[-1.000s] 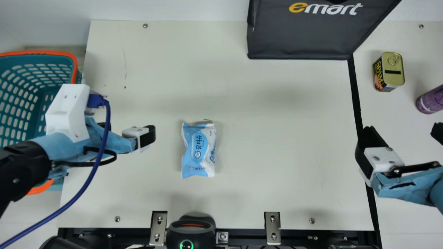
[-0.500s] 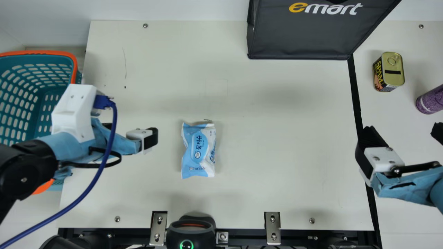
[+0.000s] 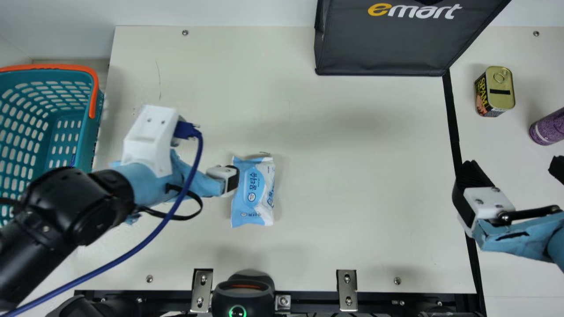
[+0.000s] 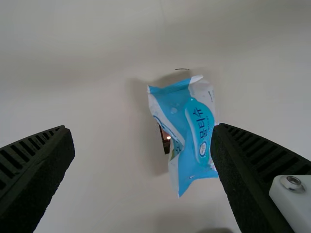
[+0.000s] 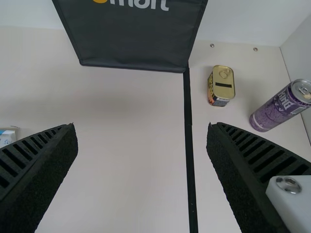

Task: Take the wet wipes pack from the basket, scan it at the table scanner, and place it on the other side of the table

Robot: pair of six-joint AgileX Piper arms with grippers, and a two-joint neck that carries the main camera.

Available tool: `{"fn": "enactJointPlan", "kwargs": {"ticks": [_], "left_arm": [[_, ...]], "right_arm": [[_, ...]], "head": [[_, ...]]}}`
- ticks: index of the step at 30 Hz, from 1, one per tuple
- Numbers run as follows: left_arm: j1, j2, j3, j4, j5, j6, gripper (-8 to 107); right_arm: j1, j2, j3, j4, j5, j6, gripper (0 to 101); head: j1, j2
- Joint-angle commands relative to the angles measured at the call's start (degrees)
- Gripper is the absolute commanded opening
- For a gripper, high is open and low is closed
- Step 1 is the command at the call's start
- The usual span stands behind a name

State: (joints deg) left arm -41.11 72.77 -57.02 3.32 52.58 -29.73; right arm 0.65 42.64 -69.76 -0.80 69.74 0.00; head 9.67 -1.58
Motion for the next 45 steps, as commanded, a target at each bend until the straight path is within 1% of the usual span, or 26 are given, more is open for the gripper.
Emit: {"fn": "enactJointPlan", "kwargs": {"ticks": [1, 15, 28, 35, 45], "left_arm": [[-2.25, 1.56, -0.88, 1.57, 0.11, -3.84, 90], [-12.57, 10.58, -5.98, 9.17, 2.42, -19.16, 90], [-18.58, 18.26, -10.23, 14.89, 7.47, -31.76, 90], [-19.56, 21.44, -11.11, 14.57, 8.28, -34.87, 90], [-18.71, 24.77, -10.67, 12.26, 6.33, -34.38, 90]], "right_arm": [[0.0, 0.0, 0.0, 0.0, 0.0, 0.0, 95], [0.0, 0.0, 0.0, 0.0, 0.0, 0.0, 95], [0.0, 0.0, 0.0, 0.0, 0.01, 0.0, 95], [0.0, 0.0, 0.0, 0.0, 0.01, 0.0, 95], [0.0, 0.0, 0.0, 0.0, 0.01, 0.0, 95]], "head": [[-1.75, 0.0], [-1.75, 0.0], [-1.75, 0.0], [-1.75, 0.0], [-1.75, 0.0]]}}
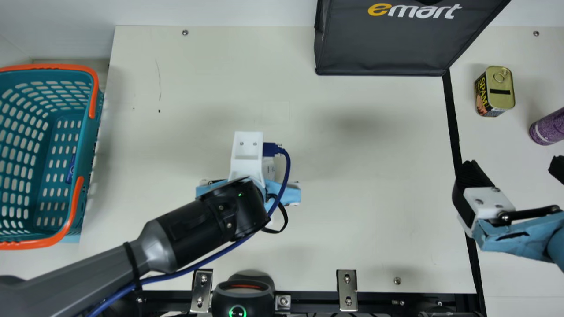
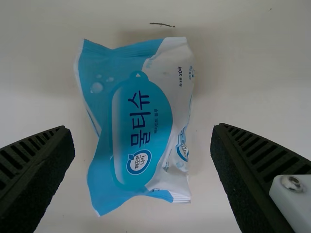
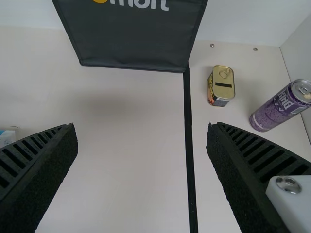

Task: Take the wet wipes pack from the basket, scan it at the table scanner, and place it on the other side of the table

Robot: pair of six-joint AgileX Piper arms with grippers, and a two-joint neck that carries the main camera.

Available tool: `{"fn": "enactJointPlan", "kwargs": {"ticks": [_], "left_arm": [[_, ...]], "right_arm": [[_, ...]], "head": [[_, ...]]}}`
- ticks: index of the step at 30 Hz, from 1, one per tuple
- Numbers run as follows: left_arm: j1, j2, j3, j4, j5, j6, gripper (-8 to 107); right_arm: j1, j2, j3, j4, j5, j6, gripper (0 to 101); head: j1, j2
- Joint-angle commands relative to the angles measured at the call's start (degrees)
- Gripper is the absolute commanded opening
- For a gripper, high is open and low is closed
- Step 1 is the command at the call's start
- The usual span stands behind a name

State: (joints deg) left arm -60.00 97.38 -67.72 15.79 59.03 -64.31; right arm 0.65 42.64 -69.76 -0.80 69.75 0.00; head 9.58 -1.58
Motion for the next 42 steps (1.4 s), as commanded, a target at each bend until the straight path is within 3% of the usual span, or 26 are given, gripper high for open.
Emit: {"fn": "enactJointPlan", "kwargs": {"ticks": [1, 29, 42], "left_arm": [[0.37, 0.39, 0.15, -0.43, -0.37, 0.47, 90], [6.7, 3.61, 3.54, -8.3, -7.36, 13.33, 90], [6.61, 4.33, 3.45, -8.99, -7.66, 15.95, 3]], "right_arm": [[0.0, 0.0, 0.0, 0.0, 0.0, 0.0, 95], [0.0, 0.0, 0.0, 0.0, -0.07, 0.0, 95], [0.0, 0.0, 0.0, 0.0, -0.07, 0.0, 95]], "head": [[-1.66, 0.0], [-1.66, 0.0], [-1.66, 0.0]]}}
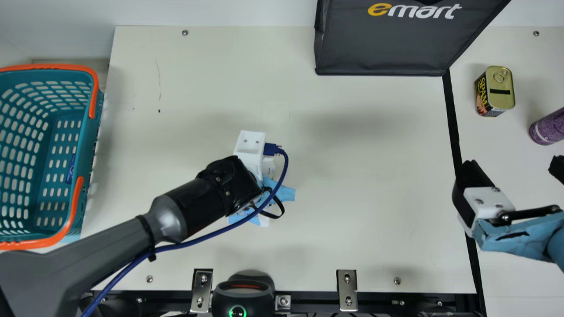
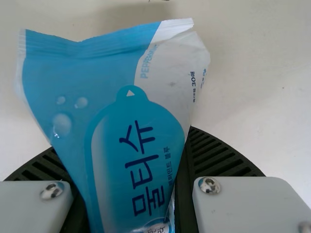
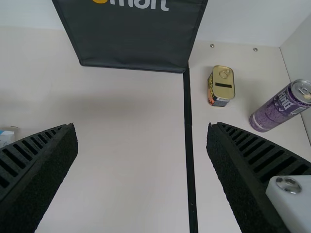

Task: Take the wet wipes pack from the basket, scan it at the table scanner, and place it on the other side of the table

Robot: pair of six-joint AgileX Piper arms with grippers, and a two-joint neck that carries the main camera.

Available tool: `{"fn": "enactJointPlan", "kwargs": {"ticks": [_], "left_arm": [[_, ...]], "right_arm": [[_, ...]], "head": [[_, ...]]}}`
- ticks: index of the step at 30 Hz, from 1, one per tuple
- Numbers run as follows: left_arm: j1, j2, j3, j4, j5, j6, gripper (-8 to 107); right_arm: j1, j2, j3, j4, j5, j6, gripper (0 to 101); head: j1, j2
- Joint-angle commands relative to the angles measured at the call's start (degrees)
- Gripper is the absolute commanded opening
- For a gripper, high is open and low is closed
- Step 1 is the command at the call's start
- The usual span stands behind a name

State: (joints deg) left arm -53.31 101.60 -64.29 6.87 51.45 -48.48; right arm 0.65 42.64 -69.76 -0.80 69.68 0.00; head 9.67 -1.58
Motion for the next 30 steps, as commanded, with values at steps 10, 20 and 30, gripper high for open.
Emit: {"fn": "enactJointPlan", "kwargs": {"ticks": [10, 20, 30], "left_arm": [[-0.65, -0.27, 0.42, -0.27, -0.66, 0.38, -8], [-1.04, -2.05, 1.25, 0.76, -2.92, -0.66, -8], [-0.7, -3.68, 3.12, 3.18, -7.89, -2.22, -8]], "right_arm": [[0.0, 0.0, 0.0, 0.0, 0.0, 0.0, 95], [0.0, 0.0, 0.0, 0.0, 0.0, 0.0, 95], [0.0, 0.0, 0.0, 0.0, 0.01, 0.0, 95]], "head": [[-1.75, 0.0], [-1.75, 0.0], [-1.75, 0.0]]}}
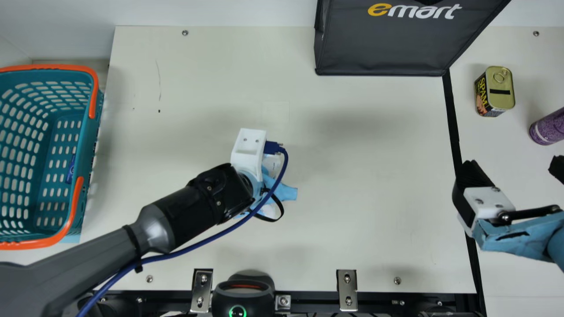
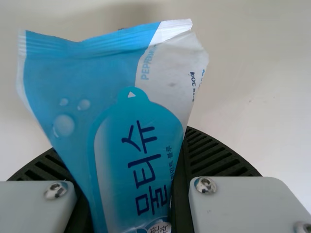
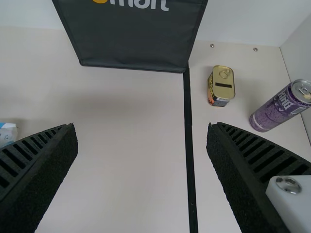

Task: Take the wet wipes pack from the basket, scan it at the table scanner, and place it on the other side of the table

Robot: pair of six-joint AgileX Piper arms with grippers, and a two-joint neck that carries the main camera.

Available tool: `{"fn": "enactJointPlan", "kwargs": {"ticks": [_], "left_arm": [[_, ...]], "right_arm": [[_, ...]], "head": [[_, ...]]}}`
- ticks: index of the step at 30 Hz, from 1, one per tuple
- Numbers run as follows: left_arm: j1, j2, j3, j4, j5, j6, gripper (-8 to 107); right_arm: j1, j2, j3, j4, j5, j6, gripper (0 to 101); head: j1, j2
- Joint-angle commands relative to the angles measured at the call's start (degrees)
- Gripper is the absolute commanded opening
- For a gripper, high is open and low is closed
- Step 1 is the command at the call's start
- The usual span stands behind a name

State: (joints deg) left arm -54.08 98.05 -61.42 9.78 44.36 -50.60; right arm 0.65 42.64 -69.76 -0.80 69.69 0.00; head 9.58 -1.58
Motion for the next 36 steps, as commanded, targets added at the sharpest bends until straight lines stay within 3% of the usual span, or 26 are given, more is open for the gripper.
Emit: {"fn": "enactJointPlan", "kwargs": {"ticks": [1, 22, 36], "left_arm": [[0.12, -0.26, 0.51, 0.6, -1.43, -0.38, -8], [2.56, -2.92, 8.95, 3.82, -17.65, -4.64, -8], [4.49, -4.16, 12.17, 0.71, -21.59, -1.55, -8]], "right_arm": [[0.0, 0.0, 0.0, 0.0, 0.0, 0.0, 95], [0.0, 0.0, 0.0, 0.0, 0.0, 0.0, 95], [0.0, 0.0, 0.0, 0.0, 0.0, 0.0, 95]], "head": [[-1.66, 0.0], [-1.66, 0.0], [-1.66, 0.0]]}}
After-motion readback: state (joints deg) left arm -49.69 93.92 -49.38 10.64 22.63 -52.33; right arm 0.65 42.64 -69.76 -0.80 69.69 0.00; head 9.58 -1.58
